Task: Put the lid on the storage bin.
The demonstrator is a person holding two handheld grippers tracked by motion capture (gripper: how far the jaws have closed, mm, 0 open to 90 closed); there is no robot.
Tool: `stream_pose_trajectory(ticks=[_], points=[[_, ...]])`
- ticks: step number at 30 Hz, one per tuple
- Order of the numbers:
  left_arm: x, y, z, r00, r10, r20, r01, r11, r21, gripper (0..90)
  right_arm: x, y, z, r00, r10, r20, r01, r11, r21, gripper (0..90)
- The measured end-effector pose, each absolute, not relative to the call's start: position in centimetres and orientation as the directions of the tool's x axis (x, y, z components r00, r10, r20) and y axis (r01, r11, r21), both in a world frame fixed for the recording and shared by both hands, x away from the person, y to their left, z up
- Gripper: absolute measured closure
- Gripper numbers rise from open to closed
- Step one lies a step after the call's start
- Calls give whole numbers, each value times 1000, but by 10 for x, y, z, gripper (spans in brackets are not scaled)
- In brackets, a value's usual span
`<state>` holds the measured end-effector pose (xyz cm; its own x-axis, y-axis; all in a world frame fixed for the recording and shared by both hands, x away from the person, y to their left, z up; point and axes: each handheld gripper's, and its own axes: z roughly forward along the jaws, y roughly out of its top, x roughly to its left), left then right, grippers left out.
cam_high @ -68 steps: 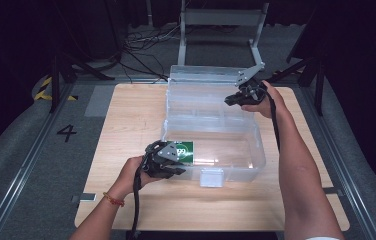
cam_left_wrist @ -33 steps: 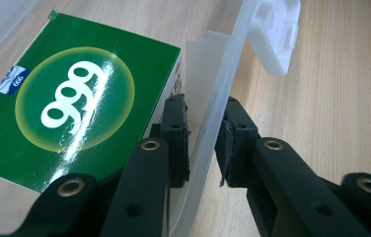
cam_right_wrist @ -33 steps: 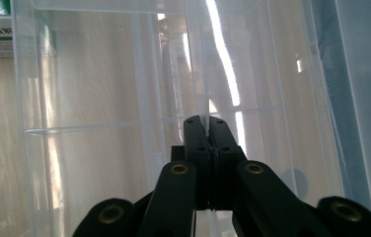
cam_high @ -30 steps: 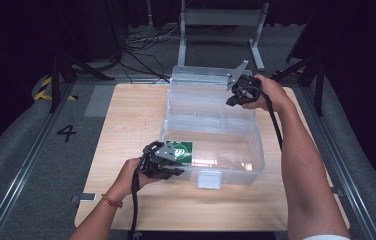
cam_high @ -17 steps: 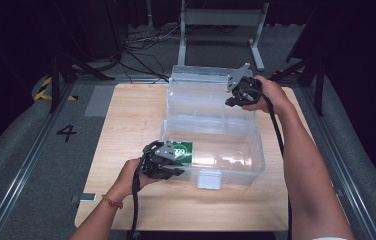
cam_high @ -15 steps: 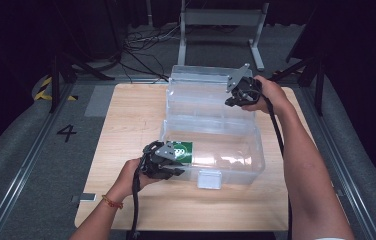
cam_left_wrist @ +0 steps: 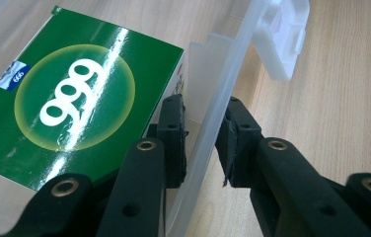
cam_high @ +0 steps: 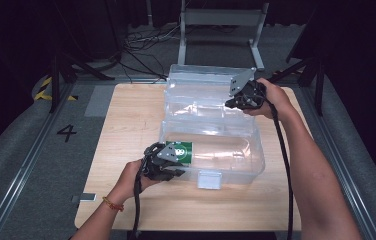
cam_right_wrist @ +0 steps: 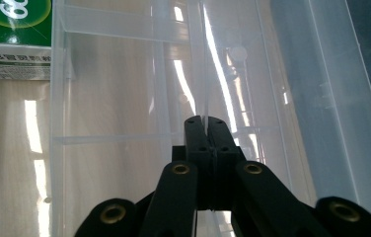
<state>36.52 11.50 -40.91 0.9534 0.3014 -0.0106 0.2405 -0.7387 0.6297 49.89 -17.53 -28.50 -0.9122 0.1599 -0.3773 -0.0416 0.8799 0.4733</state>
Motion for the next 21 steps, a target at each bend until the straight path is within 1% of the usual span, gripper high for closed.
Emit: stream_pose_trajectory(ticks=[12,21], points=[[362,115,-409,951,310,-13,249,-739,626,729,465,-176,-280,-890,159,-428,-74,874,480,900],[361,114,-409,949,314,-19,257,-738,623,709,448,-179,-280,-874,154,-460,-100,870,482,900]])
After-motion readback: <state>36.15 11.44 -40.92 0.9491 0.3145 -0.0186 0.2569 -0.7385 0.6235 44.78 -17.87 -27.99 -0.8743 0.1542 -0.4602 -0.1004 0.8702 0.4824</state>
